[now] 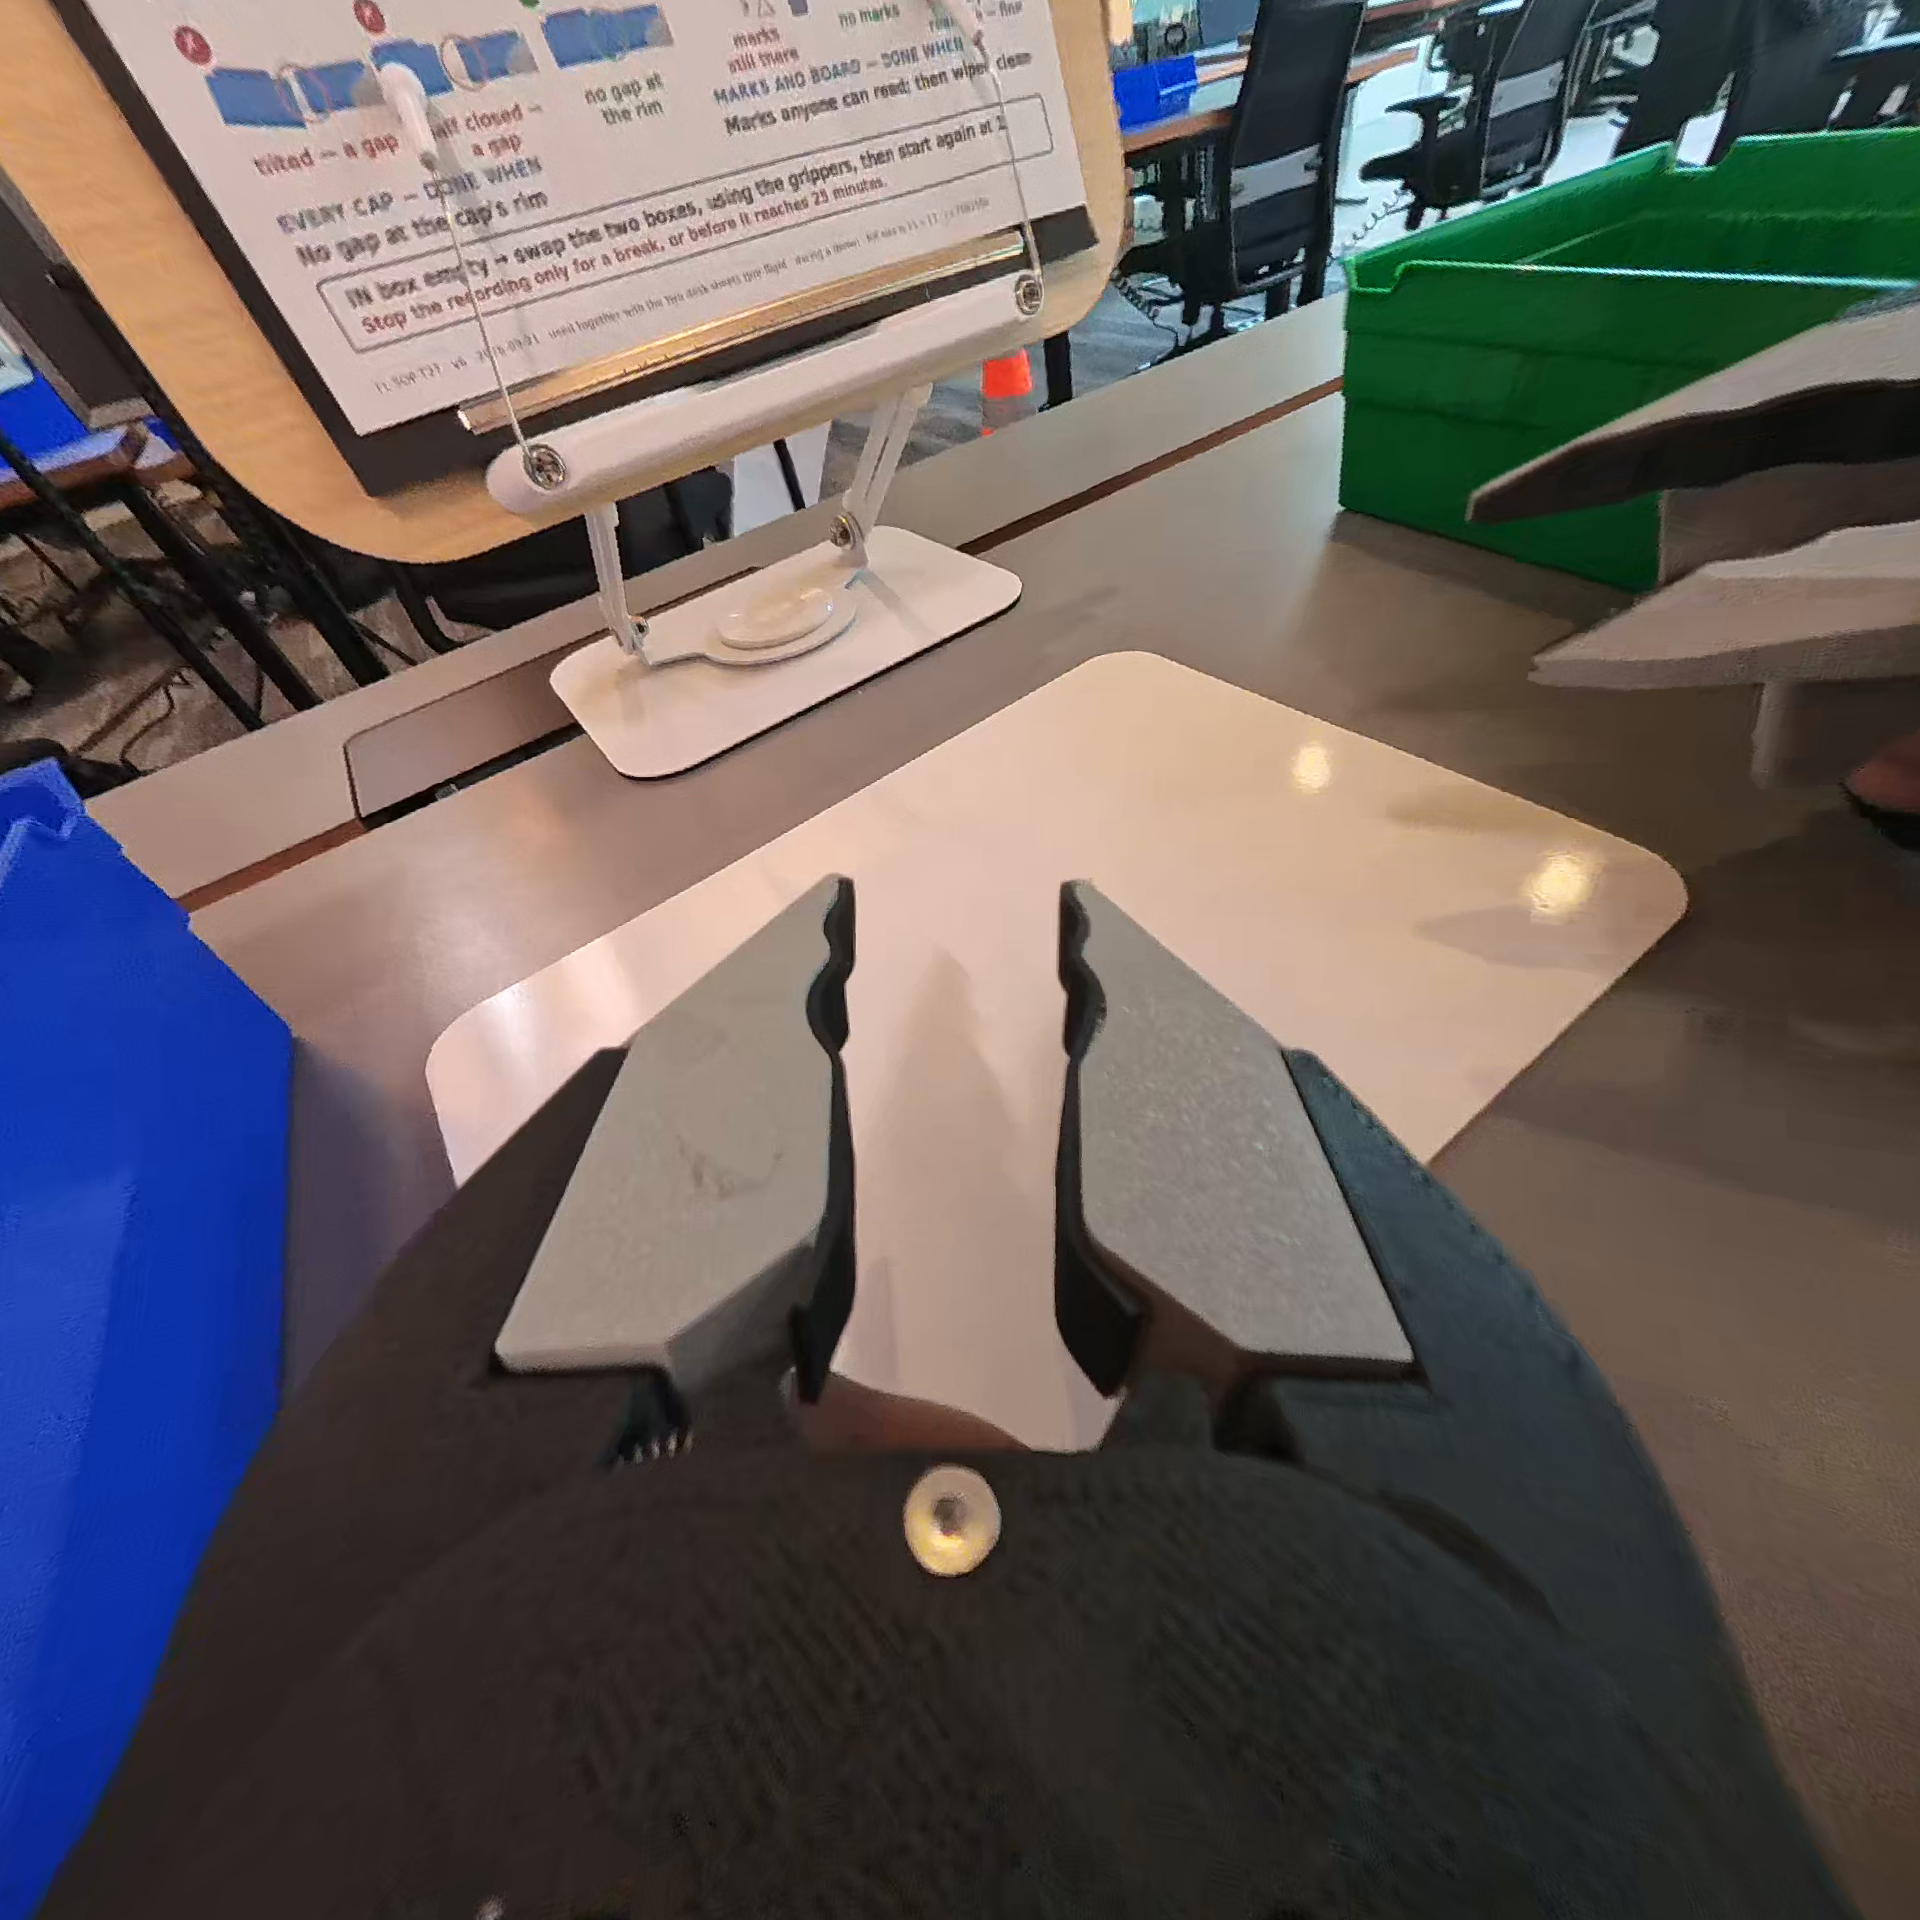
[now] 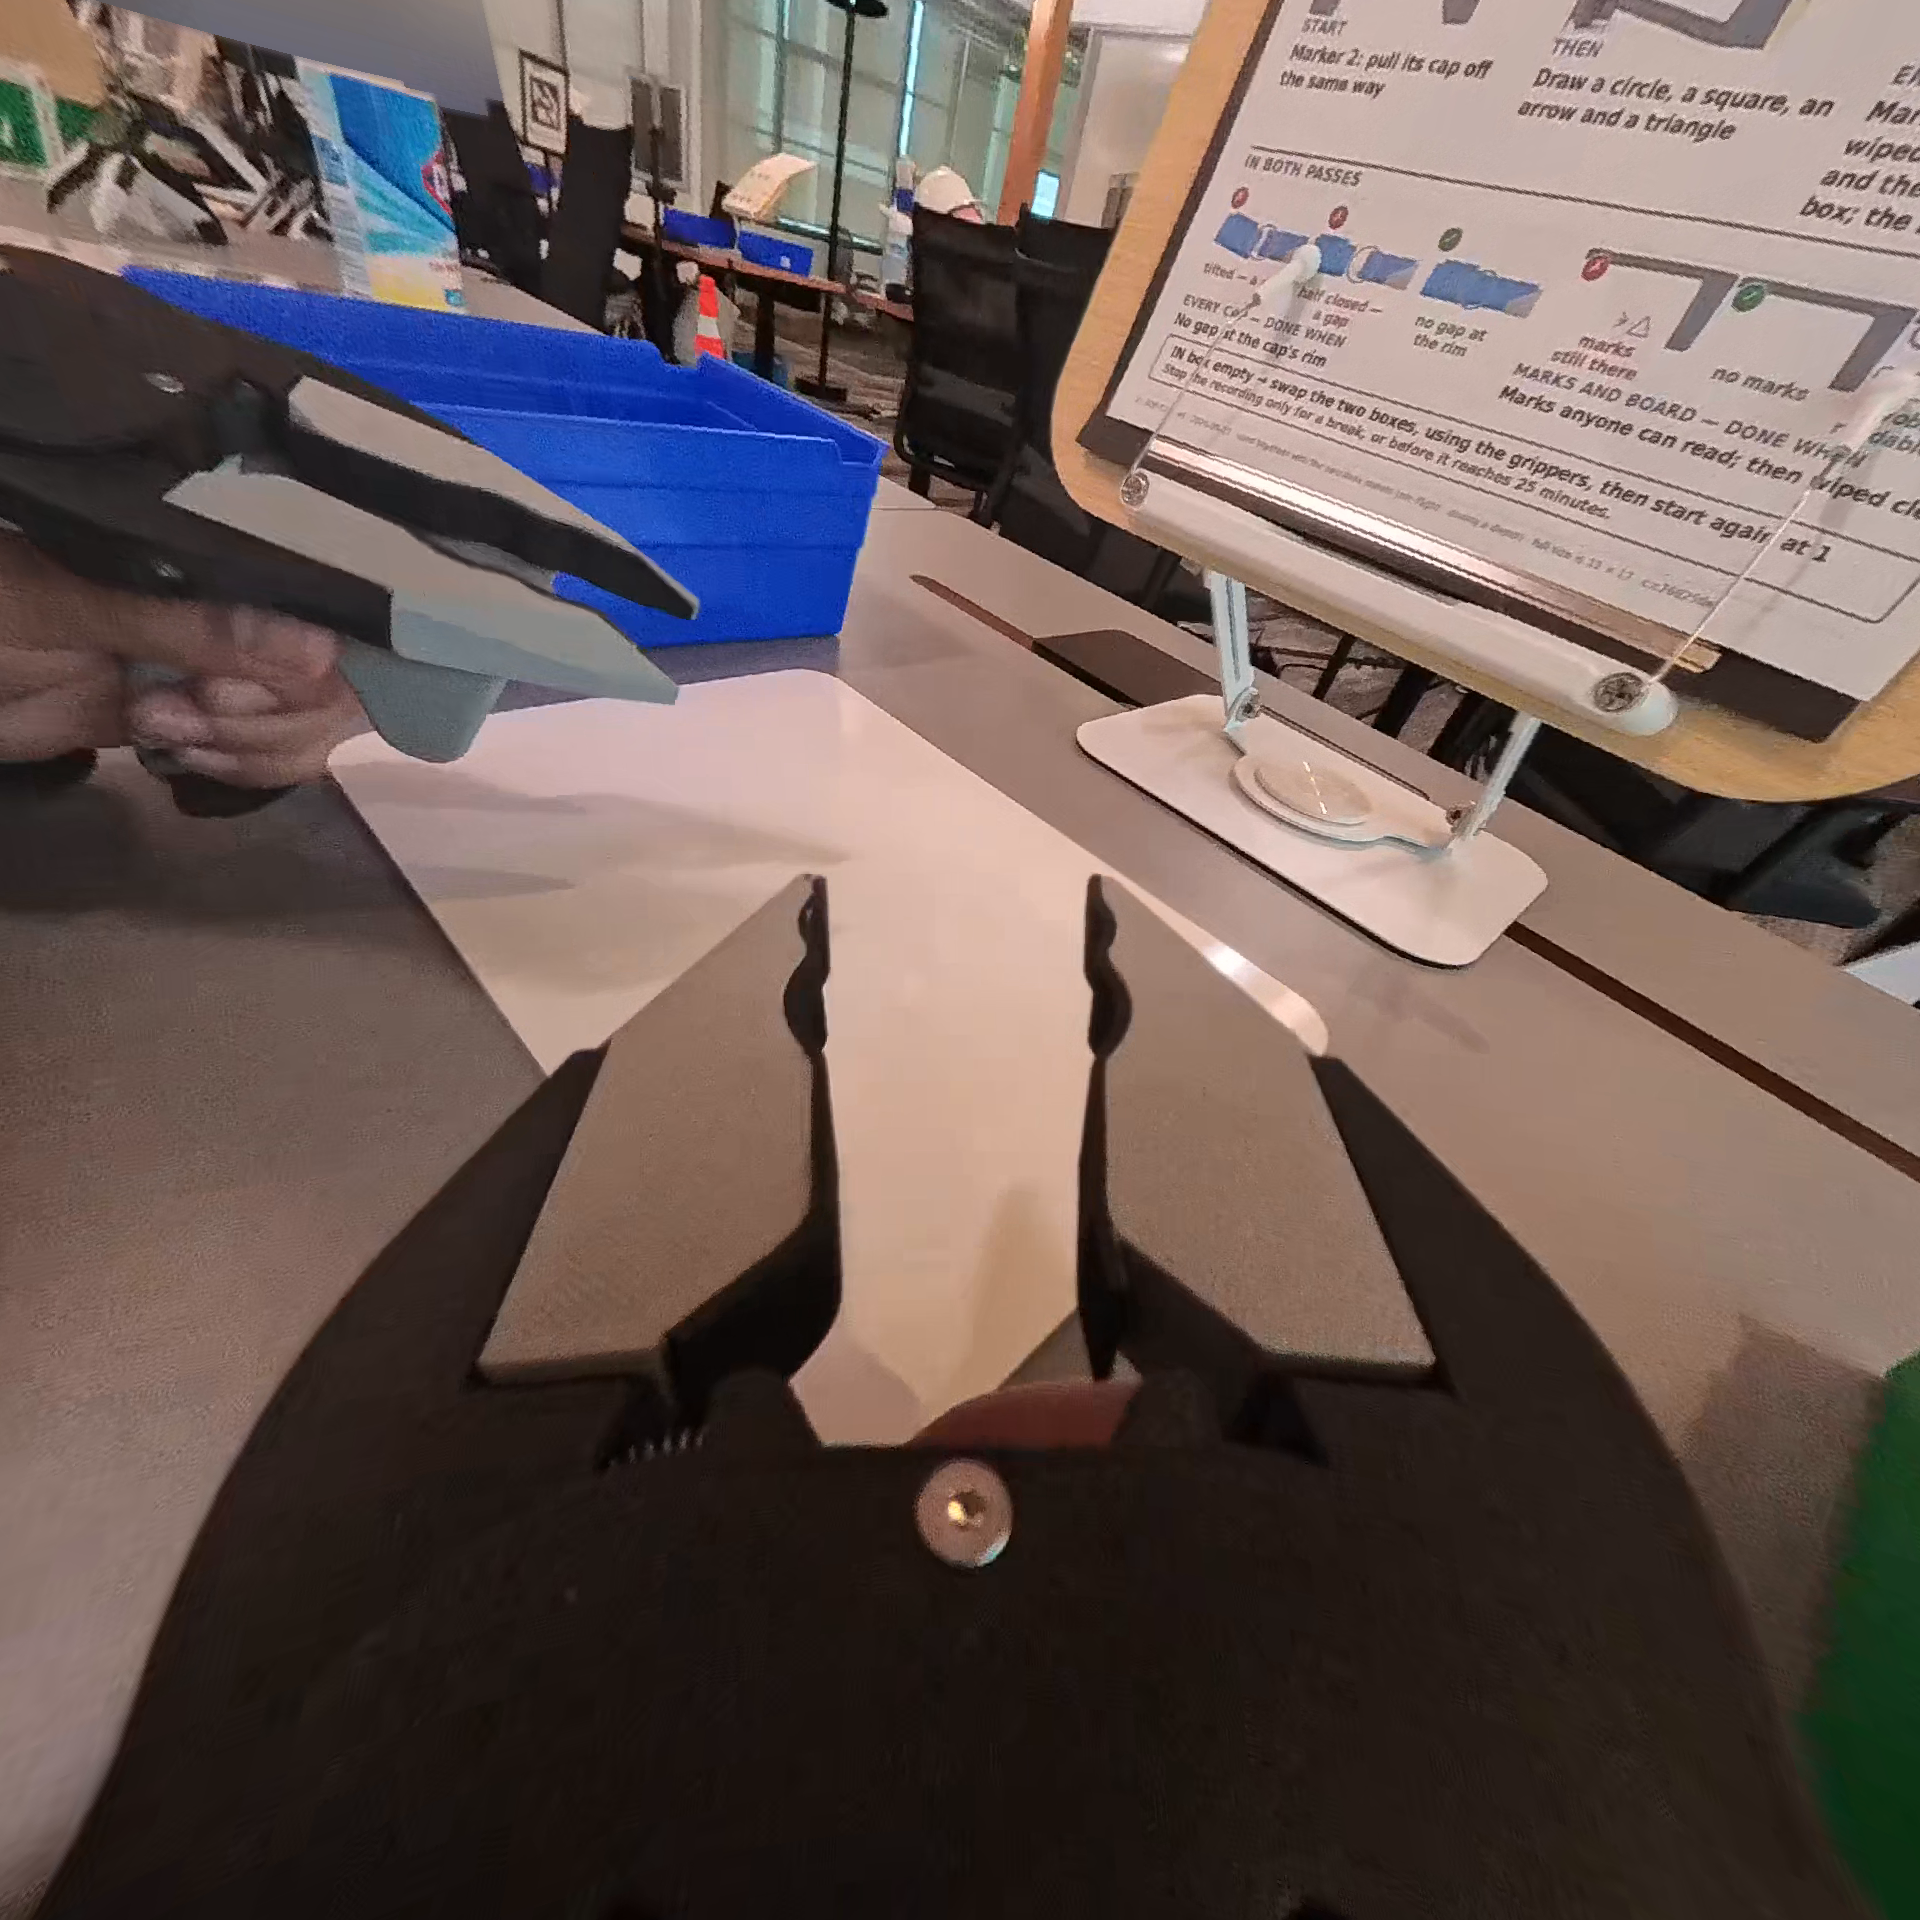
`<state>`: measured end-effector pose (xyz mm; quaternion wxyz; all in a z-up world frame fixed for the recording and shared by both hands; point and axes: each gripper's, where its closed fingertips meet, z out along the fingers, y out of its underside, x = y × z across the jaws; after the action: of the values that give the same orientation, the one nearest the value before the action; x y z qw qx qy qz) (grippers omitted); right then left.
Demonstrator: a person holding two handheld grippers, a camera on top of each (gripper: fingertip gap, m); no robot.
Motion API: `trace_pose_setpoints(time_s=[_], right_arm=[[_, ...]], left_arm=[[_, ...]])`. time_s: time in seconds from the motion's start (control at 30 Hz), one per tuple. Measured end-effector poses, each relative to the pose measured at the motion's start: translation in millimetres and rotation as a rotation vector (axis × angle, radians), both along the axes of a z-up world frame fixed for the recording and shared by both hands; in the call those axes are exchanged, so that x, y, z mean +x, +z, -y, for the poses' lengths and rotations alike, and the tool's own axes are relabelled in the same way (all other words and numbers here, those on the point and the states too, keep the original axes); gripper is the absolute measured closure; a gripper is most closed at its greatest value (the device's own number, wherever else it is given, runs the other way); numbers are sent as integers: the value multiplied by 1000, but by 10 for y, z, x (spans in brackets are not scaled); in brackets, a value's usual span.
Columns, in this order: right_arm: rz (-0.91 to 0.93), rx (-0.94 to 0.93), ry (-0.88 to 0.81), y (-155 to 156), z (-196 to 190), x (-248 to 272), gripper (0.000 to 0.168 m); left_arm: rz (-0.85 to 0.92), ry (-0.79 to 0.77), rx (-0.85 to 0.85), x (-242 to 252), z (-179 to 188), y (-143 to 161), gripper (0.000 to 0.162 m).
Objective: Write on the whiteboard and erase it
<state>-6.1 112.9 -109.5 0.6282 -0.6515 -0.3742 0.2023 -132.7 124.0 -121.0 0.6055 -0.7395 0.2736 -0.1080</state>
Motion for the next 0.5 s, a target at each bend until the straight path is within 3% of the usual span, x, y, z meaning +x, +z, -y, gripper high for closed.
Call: trace_pose_setpoints(time_s=[0.17, 0.3, 0.5], right_arm=[[27, 136, -93, 185, -14, 138, 128], [-63, 212, -177, 342, -36, 349, 149], [57, 287, -296, 226, -77, 550, 154]], left_arm=[[72, -74, -1, 101, 55, 31, 124], [85, -66, 53, -12, 24, 97, 124], [151, -27, 133, -229, 23, 197, 130]])
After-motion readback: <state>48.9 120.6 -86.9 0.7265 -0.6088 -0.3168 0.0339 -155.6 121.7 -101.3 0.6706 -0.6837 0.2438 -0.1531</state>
